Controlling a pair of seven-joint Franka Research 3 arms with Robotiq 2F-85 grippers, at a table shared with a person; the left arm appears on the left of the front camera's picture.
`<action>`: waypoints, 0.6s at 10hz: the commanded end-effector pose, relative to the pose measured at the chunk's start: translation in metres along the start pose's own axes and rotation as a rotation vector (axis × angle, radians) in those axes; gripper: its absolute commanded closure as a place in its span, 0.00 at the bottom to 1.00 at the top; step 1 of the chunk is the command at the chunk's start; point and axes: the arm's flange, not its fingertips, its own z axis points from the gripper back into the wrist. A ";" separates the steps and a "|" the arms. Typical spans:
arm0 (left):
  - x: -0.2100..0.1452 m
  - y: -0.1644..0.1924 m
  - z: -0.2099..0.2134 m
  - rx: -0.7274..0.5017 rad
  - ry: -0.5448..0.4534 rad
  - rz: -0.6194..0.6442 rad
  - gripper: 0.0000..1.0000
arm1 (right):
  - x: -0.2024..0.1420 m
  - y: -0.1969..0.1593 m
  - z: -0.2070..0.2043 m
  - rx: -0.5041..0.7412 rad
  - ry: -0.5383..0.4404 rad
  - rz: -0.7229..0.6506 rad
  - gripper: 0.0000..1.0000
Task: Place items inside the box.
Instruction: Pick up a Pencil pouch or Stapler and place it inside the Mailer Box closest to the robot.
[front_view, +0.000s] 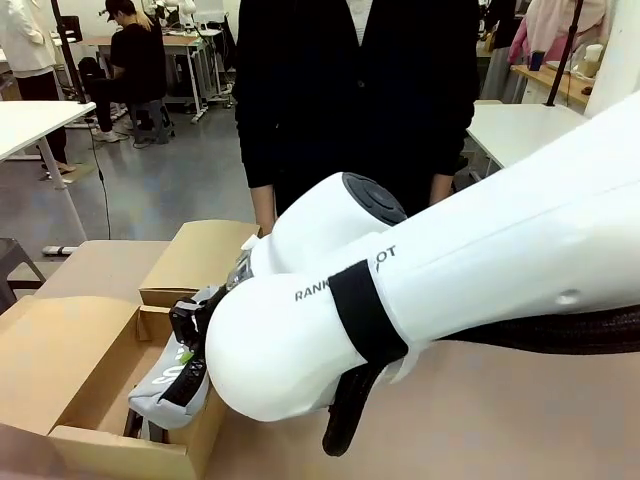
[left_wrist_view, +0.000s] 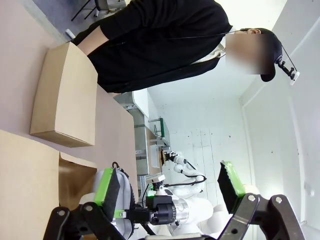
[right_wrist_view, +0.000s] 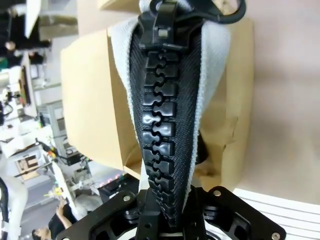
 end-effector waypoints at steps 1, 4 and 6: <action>-0.005 0.000 -0.002 -0.020 -0.008 -0.016 0.00 | -0.002 0.062 -0.060 -0.032 0.003 0.015 0.95; -0.005 0.000 -0.002 -0.020 -0.008 -0.016 0.00 | -0.009 0.084 -0.089 -0.106 0.013 0.075 0.95; -0.005 0.000 -0.002 -0.020 -0.008 -0.016 0.00 | -0.009 0.092 -0.111 -0.173 -0.003 0.076 0.95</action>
